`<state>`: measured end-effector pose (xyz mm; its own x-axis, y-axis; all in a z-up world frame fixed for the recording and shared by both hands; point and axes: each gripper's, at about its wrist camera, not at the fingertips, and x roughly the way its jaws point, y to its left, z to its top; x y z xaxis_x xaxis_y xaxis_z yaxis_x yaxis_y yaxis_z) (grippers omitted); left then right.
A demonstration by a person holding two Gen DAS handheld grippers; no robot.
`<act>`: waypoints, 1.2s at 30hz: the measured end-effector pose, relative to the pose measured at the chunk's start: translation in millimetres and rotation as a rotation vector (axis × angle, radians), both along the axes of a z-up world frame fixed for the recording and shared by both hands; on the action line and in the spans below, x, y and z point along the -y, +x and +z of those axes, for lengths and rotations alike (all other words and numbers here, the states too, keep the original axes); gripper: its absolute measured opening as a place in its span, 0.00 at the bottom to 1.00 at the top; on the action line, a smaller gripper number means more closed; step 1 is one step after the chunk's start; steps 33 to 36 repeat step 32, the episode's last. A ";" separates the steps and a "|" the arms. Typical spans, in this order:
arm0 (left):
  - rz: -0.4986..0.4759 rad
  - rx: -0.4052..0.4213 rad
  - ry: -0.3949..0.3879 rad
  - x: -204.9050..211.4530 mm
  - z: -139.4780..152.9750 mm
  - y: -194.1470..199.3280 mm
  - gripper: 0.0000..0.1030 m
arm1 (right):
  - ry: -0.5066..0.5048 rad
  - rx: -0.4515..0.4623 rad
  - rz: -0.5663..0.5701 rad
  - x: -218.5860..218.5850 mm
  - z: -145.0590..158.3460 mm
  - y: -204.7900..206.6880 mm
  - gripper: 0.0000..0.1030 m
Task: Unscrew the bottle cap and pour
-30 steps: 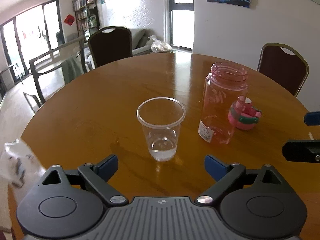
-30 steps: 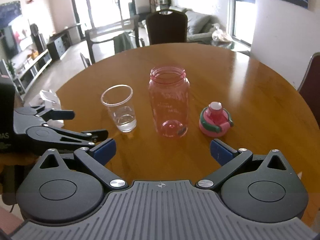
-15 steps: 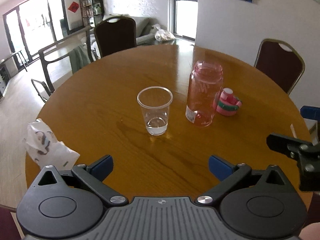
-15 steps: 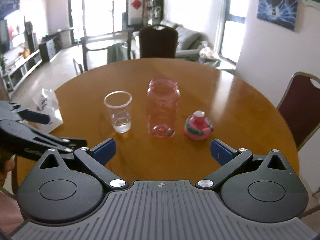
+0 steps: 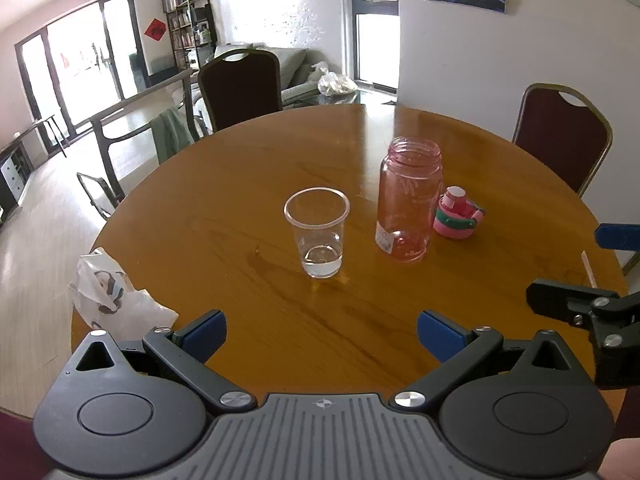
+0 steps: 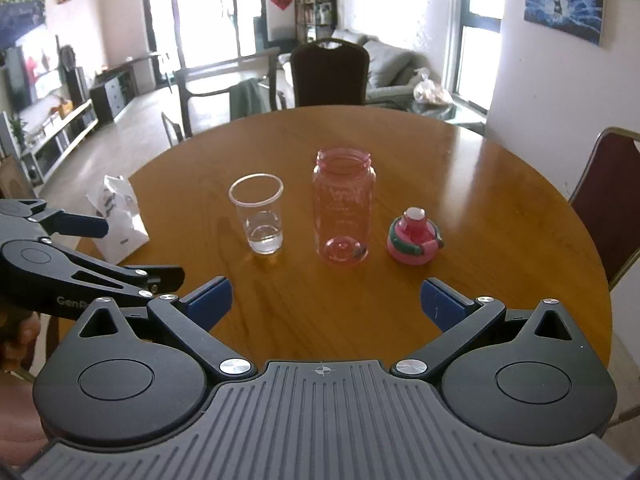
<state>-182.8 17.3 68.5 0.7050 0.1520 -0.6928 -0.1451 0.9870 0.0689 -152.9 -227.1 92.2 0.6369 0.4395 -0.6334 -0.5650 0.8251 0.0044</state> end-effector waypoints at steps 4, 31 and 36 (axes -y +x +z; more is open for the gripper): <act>-0.010 -0.006 0.001 1.7 -0.2 0.6 0.99 | 0.002 0.000 -0.004 -0.1 -1.4 0.0 1.00; -0.033 -0.011 -0.003 5.0 -3.6 3.8 0.99 | 0.006 -0.013 -0.022 -6.4 -4.9 6.9 1.00; -0.033 -0.017 -0.001 5.4 -4.2 4.5 0.99 | 0.006 -0.014 -0.022 -6.6 -5.0 6.9 1.00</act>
